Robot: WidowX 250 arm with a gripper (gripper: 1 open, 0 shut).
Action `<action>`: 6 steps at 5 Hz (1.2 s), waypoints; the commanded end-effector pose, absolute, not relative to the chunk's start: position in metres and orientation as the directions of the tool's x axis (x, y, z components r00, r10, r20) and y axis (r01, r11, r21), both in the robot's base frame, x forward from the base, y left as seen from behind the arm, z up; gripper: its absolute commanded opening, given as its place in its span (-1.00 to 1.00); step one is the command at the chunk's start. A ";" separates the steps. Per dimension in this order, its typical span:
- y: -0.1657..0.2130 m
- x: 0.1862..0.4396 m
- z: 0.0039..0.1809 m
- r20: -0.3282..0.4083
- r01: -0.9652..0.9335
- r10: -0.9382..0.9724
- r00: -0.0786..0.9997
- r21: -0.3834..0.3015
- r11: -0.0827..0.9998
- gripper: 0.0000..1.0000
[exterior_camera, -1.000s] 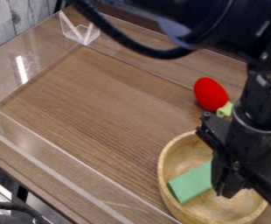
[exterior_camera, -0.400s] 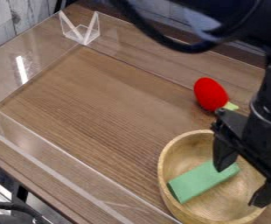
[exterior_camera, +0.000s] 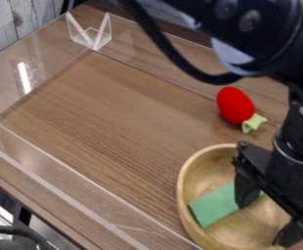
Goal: Put the green block in the brown bowl
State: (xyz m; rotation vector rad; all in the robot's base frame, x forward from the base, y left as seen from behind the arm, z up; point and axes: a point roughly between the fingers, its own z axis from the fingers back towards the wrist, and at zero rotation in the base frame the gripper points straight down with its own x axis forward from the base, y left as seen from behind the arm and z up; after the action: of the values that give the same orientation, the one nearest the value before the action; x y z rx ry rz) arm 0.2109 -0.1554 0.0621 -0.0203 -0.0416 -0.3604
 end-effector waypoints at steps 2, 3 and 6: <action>-0.148 0.232 0.062 0.063 0.354 -0.354 0.933 0.022 0.935 1.00; -0.143 0.227 0.068 0.064 0.382 -0.383 0.921 0.037 0.924 -1.00; -0.130 0.226 0.070 0.085 0.326 -0.332 0.940 0.071 0.943 1.00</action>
State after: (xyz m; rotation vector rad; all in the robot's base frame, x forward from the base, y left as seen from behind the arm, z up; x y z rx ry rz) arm 0.2211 -0.1304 0.0575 0.0694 -0.0516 -0.3464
